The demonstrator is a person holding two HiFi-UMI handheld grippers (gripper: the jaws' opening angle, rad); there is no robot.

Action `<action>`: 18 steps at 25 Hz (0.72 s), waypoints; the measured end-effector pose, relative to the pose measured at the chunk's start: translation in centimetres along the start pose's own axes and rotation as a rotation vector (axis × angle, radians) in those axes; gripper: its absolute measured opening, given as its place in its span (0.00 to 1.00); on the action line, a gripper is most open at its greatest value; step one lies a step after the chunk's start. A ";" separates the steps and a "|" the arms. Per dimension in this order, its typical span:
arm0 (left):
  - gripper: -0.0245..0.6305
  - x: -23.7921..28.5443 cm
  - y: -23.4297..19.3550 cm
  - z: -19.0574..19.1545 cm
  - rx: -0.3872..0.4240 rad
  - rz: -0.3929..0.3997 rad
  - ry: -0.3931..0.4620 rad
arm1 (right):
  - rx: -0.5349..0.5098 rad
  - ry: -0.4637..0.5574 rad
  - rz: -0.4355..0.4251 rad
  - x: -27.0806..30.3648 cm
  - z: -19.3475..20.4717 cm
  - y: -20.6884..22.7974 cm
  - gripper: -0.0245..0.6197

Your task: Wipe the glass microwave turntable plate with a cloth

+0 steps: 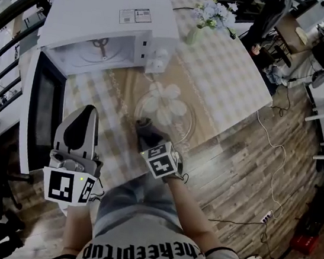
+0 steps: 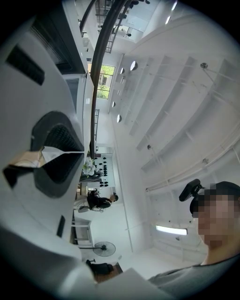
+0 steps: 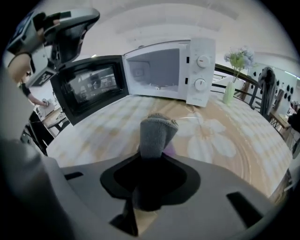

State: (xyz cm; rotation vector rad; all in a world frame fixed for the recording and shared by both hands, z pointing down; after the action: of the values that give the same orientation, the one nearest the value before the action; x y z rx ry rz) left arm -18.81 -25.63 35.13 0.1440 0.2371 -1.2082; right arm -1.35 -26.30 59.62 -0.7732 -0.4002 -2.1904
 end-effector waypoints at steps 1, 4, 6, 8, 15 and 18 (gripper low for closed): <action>0.06 0.0 0.1 0.0 0.000 0.001 0.000 | 0.018 0.005 0.005 -0.1 0.2 0.4 0.21; 0.06 -0.1 0.3 -0.2 0.001 0.007 0.002 | 0.068 0.026 0.043 -1.0 0.8 2.0 0.21; 0.06 -0.2 0.4 -0.3 0.001 0.010 0.004 | 0.084 0.035 0.077 -1.7 1.4 3.3 0.21; 0.06 -0.3 0.5 -0.4 0.002 0.012 0.005 | 0.096 0.037 0.109 -2.5 2.0 4.8 0.21; 0.06 -0.4 0.8 -0.6 0.003 0.020 0.008 | 0.110 0.023 0.225 -4.8 4.0 9.8 0.21; 0.06 -0.5 1.0 -0.8 0.006 0.026 0.010 | 0.121 0.019 0.269 -5.5 4.6 11.7 0.21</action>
State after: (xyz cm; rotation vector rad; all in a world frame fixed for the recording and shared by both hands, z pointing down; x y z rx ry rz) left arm -18.08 -24.68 34.51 0.1586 0.2397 -1.1827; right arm 12.14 -28.58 60.04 -0.6966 -0.3910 -1.9038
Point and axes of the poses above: the fingertips, and each gripper's own axes: x forward along the fingers, y to its right, z out of its underside, the point moved 6 cm from there along -x, backward along the fingers, and after that the axes turned 12 degrees about y, right-handed, at the moved point
